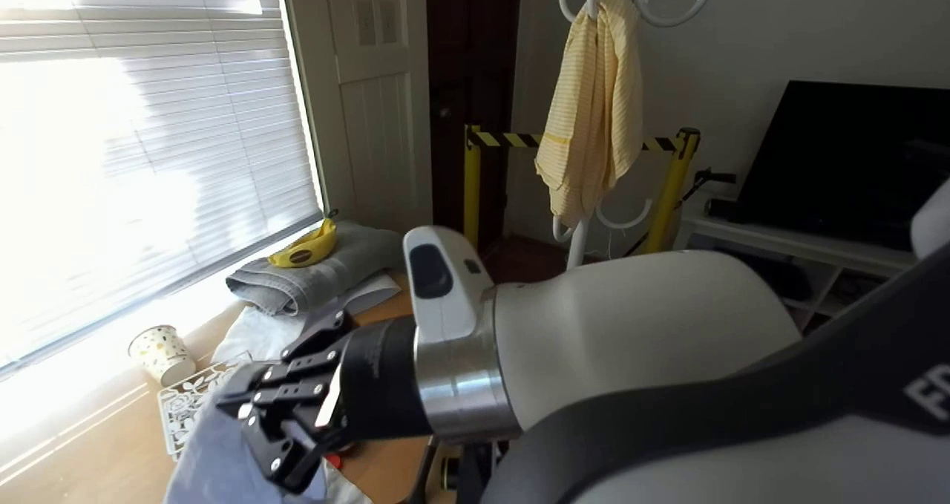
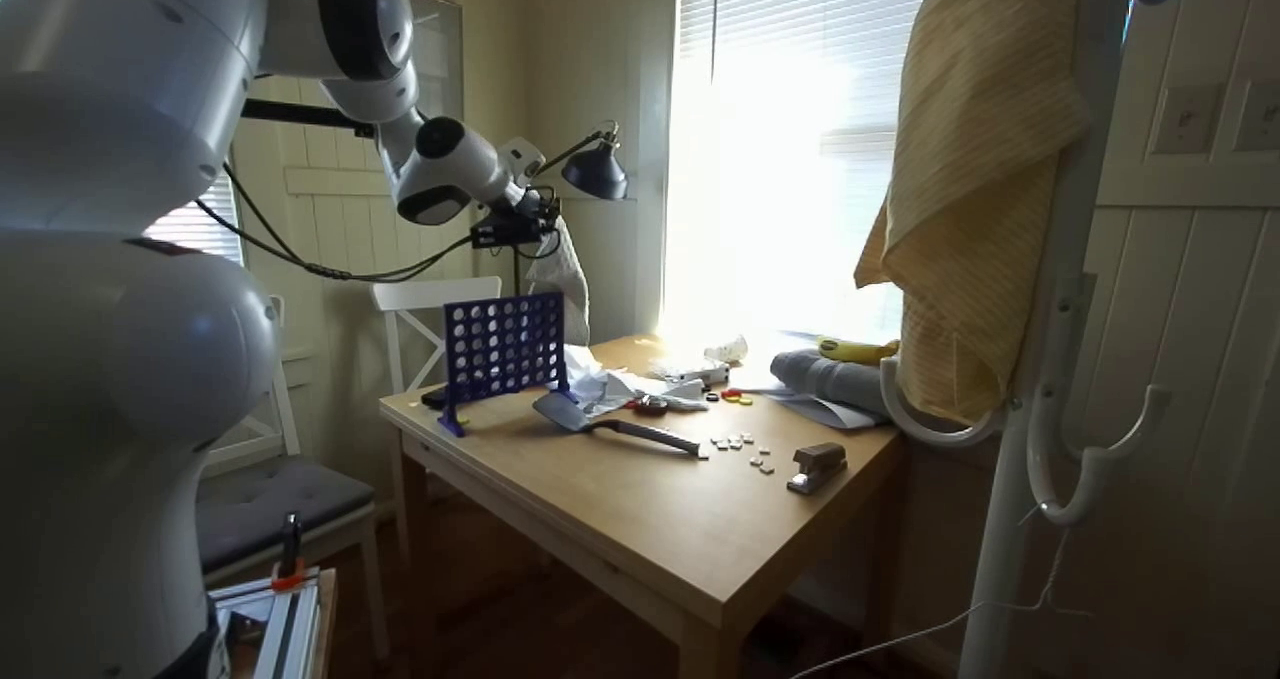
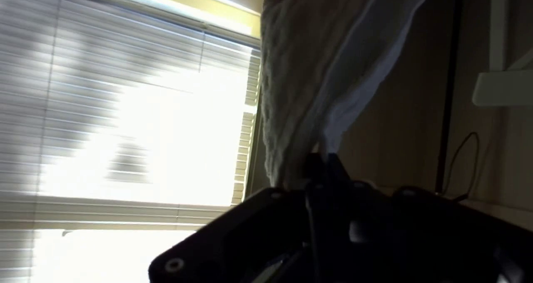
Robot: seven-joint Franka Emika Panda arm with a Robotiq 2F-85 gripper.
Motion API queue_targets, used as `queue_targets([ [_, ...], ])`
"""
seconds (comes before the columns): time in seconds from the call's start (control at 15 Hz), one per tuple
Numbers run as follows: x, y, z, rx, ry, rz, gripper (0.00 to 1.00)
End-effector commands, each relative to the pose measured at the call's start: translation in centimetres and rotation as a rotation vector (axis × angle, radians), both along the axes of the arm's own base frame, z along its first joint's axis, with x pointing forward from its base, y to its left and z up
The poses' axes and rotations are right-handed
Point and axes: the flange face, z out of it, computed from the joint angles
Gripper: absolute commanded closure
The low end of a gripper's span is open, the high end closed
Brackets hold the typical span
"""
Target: Remove the white cloth from the blue object on the left and put it on the white coat hanger
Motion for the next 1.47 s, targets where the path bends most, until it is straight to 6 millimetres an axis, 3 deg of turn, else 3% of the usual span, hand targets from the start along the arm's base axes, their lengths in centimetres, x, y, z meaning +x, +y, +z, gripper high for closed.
queue_targets([
  [0.0,-2.9,-1.8,2.3,0.059,-0.1,-0.167,0.99],
  [0.2,-5.1,-3.9,2.7,0.113,-0.157,-0.347,0.99],
  [0.53,-7.6,-8.2,1.6,0.184,-0.172,-0.629,0.99],
  [0.6,-6.2,-9.6,2.1,0.212,-0.148,-0.675,0.99],
  [0.8,-5.0,-12.8,2.0,0.264,-0.109,-0.798,0.99],
  [1.0,-5.2,-16.6,1.5,0.349,-0.079,-0.922,0.99],
  [1.13,-6.6,-18.8,0.5,0.407,-0.027,-0.96,0.99],
  [1.4,-9.4,-19.9,-0.7,0.533,0.125,-0.806,0.99],
])
